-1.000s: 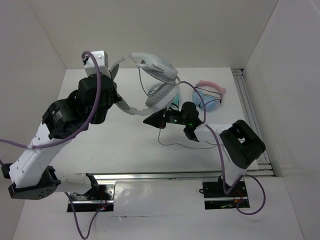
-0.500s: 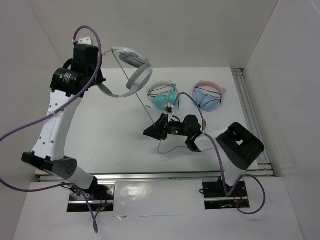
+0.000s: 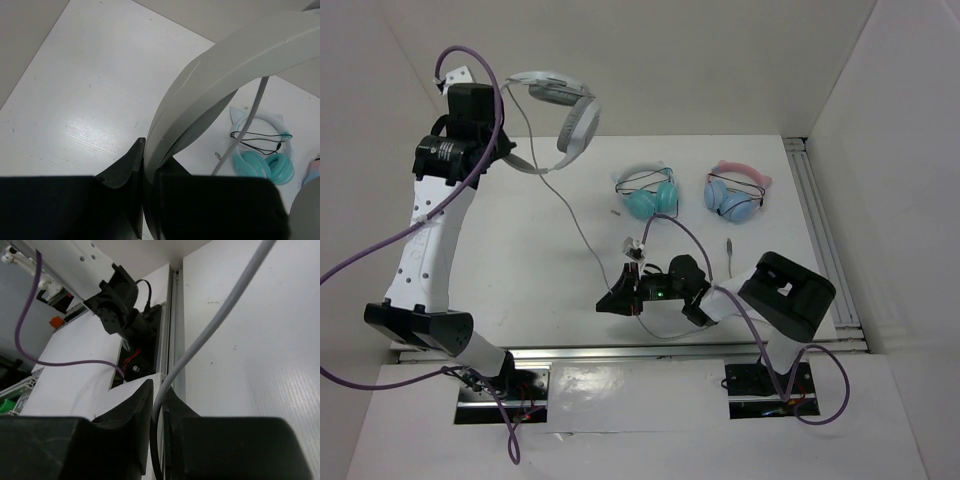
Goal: Wrap the headphones
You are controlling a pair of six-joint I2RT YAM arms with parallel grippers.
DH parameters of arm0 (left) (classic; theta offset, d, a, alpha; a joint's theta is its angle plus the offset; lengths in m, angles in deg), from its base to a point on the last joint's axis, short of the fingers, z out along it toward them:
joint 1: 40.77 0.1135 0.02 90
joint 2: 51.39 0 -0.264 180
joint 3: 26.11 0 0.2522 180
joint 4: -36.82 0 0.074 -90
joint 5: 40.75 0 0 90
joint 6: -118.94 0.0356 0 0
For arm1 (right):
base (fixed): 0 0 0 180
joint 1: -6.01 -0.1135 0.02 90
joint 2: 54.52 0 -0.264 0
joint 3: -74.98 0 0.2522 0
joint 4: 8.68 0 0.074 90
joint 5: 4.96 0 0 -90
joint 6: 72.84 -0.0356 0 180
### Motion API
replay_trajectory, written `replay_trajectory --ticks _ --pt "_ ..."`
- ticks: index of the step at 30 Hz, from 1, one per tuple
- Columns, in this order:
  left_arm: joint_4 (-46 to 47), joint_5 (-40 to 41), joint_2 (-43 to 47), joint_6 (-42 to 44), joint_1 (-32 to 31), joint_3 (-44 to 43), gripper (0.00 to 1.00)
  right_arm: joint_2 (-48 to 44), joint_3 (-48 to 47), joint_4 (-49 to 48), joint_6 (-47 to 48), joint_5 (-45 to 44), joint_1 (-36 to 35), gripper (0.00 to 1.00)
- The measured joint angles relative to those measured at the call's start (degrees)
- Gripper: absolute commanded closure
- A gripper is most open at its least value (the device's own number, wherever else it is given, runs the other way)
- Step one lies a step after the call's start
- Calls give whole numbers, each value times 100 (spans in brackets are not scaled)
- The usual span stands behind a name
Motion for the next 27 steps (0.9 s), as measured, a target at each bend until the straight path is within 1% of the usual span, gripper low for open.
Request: replay_trajectory --ticks 2,3,4,5,6,8,11,14,16,18,22,23,27 --pt "22 28 0 22 4 0 100 131 20 -2 -15 -39 -17 78" --pt "31 59 0 37 7 0 100 177 33 7 -11 -63 -22 78" --pt "37 76 0 50 9 0 100 197 37 48 7 -105 -33 82" --pt "37 94 0 52 28 0 100 199 37 96 46 -155 -59 97" --pt "37 116 -4 57 52 0 100 181 39 109 70 -232 -107 100" --pt "57 267 -4 68 96 35 100 -17 59 501 260 -542 -267 100" --pt "153 640 -4 57 101 267 100 -774 50 1661 741 -1340 -719 100" --pt "136 977 -68 46 98 601 100 -1923 -162 2935 1222 -2201 -1412 100" --pt "35 1137 -205 33 87 732 100 -2608 -590 3880 1541 -2887 -1871 100" --pt "-103 1128 -334 39 83 817 100 -3049 -1113 4669 1808 -3576 -2184 100" --pt "-221 940 -398 278 -90 1049 100 -3359 -2194 6015 2363 -4656 -2457 100" --pt "-181 990 -396 380 -238 1154 100 -3362 -2472 6395 2557 -4957 -2476 100" --pt "11 1108 -339 649 -1019 1775 100 -3261 -3117 7246 3198 -5707 -2409 100"
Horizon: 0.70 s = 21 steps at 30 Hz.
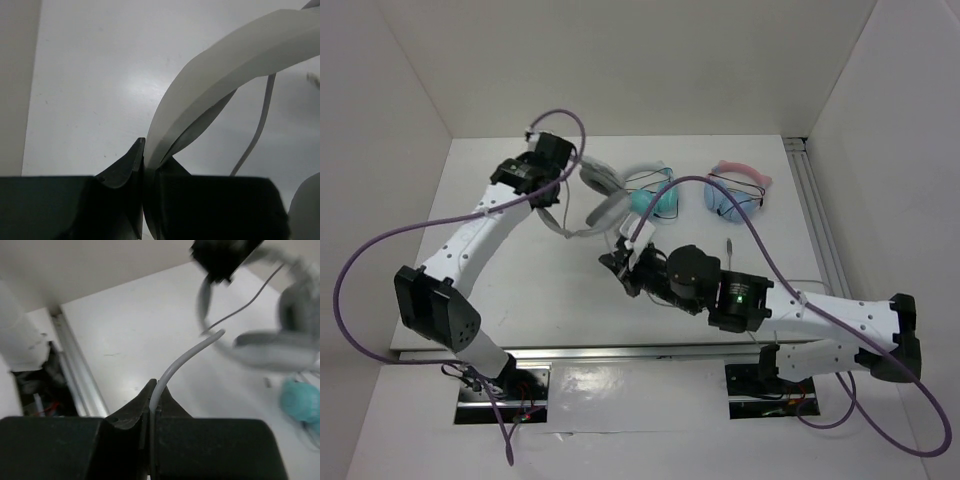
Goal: Wrap the headphones
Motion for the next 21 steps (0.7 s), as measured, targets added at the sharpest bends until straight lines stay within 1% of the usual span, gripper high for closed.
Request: replay_trajectory --ticks 2,5,6,10,13,17,21 --pt "7 -138 37 144 -426 424 100 138 -378 369 376 -302 170 100" --pt "-136 -413 92 299 -905 933 100 363 -920 699 951 -680 673 100" --pt "-192 -461 105 326 -1023 1049 100 402 -1025 752 1069 -743 791 100" --pt "-278 -450 382 291 -1499 1403 100 695 -1563 994 1499 -839 1663 100" --pt "-223 -448 909 208 -1781 1622 100 837 -1604 1075 1670 -787 2177 100" --pt "-190 -487 1735 212 -2013 1762 100 870 -1502 1010 1757 -592 2614 100" --pt "17 -656 2184 315 -2369 1759 100 872 -1453 929 1764 -160 3064 100"
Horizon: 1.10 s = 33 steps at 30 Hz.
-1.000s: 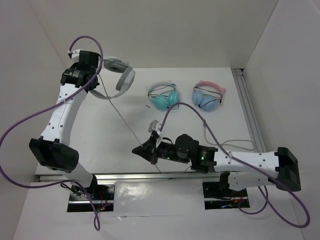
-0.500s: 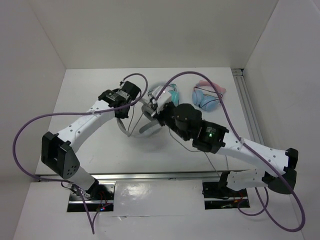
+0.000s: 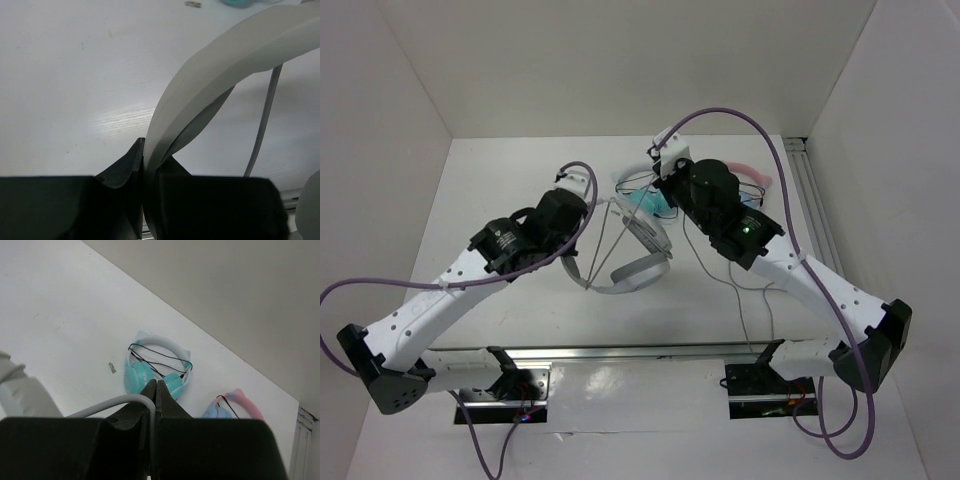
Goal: Wrap the headphones
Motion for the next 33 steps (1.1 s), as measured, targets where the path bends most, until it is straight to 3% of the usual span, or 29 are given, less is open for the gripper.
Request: replay_trajectory --ticks 5,12,20,25,29,33 --pt "229 -168 -70 0 -616 -2 100 55 -28 -33 -39 656 317 100" --pt "101 -59 -396 -26 -927 -155 100 387 -157 -13 -190 1379 579 98" --pt "-426 92 -426 -90 -1252 -1294 100 579 72 -479 -577 2879 1447 79" --pt "-1023 -393 -162 111 -1475 -1565 100 951 39 -898 -831 4048 2057 62" --pt "-1222 -680 186 197 -1565 -1845 100 1414 28 -1200 -1276 5056 2376 60" --pt "-1231 -686 396 175 -1565 -2341 100 1683 560 -2157 -1932 5692 2124 60"
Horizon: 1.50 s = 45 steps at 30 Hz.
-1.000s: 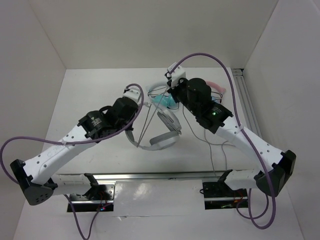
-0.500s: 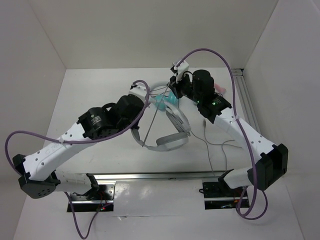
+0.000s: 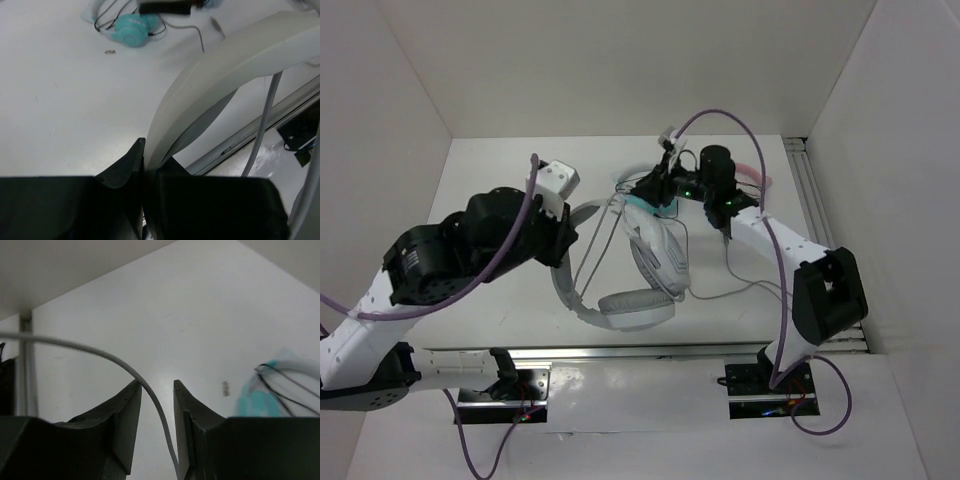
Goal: Wrap the headphones
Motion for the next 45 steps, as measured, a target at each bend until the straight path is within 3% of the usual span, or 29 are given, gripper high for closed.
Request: replay_trajectory --ticks 5,9,12,16,18,19,25,29,35,41,45 --pt "-125 229 -295 -35 0 -872 100 614 872 -1631 -815 409 -704 59" --pt "-505 586 -975 -120 26 -1757 100 1550 1493 -2538 -1309 446 -949 65" --pt "-951 868 -1521 -221 229 -2413 100 1976 1755 -2909 -1545 413 -946 81" --pt "-1185 1075 -1759 -286 852 -2645 100 2022 1915 -3287 -1648 345 -922 81" --pt "-1222 1016 -1759 -273 1399 -2675 100 2013 2050 -3517 -1650 308 -918 89" --pt "-1207 929 -1759 -256 1735 -2695 100 2000 2181 -3635 -1672 280 -918 100" --pt "-1292 308 -1873 -28 3543 -2715 100 1847 2900 -4404 -1902 76 -911 99" --pt "-1143 -129 -1985 -87 4127 -2577 100 1843 3270 -5191 -2262 90 -975 90" --pt "-632 -457 -2046 -636 4994 -2345 100 1843 3746 -5862 -2719 94 -1718 90" --pt "-138 -470 -2476 -984 5318 -2417 100 1821 4146 -6024 -2997 81 -2483 91" --pt "258 -304 -2778 -1084 5327 -2059 100 1300 4513 -5919 -2914 -111 -2863 93"
